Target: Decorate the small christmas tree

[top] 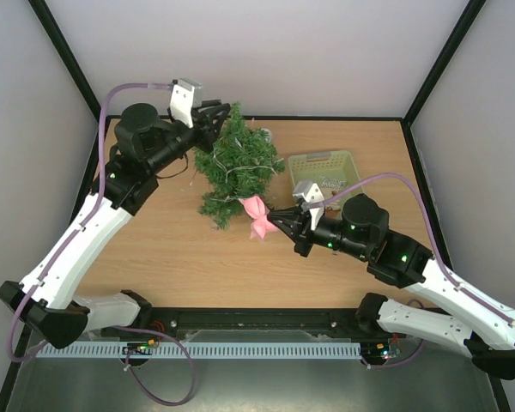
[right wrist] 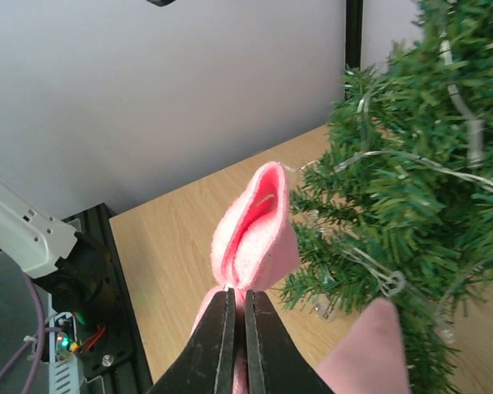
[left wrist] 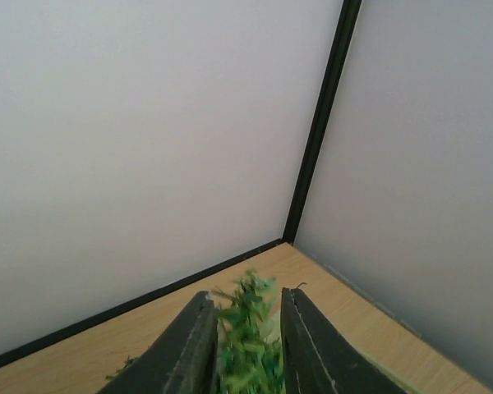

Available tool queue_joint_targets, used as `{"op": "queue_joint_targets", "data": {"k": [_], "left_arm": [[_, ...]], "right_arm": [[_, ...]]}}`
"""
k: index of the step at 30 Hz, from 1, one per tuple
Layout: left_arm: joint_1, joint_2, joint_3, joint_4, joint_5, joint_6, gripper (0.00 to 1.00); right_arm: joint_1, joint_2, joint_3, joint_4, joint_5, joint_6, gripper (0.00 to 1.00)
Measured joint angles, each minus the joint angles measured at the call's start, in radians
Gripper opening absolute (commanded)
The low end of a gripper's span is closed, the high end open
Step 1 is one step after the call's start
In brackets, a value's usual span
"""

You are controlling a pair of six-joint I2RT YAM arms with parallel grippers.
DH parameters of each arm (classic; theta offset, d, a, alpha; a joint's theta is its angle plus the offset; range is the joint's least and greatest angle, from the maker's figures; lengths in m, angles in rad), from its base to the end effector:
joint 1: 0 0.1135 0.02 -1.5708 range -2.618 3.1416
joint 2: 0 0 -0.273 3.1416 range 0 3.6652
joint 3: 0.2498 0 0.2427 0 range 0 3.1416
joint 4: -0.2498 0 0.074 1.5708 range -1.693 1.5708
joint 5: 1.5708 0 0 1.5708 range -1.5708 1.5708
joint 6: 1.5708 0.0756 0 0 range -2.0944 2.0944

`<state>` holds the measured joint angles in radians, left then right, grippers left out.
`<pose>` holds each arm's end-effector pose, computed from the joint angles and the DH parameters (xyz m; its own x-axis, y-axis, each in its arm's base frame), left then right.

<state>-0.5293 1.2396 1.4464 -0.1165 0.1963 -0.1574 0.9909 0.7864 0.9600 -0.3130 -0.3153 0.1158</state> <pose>0.2486 -0.1625 0.4920 -0.0270 -0.1623 -0.9864 0.6669 0.7321 -0.1387 0.0861 0.1742 0.3862 -0.1870 -0.0849 -0.9787 -0.9483 0.2757 0.1572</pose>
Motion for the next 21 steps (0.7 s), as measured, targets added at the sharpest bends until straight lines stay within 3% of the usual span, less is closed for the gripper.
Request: {"op": "queue_joint_targets", "data": {"k": [7, 12, 21], "left_arm": [[0.000, -0.021, -0.003, -0.005, 0.005, -0.016, 0.37], [0.000, -0.129, -0.082, -0.032, 0.039, -0.009, 0.45], [0.000, -0.406, -0.289, -0.105, 0.338, 0.071, 0.48]], "right_arm": [[0.000, 0.047, 0.085, -0.029, 0.027, -0.016, 0.02], [0.000, 0.131, 0.188, -0.061, 0.026, -0.035, 0.02], [0.000, 0.270, 0.309, -0.119, -0.039, -0.078, 0.02]]}}
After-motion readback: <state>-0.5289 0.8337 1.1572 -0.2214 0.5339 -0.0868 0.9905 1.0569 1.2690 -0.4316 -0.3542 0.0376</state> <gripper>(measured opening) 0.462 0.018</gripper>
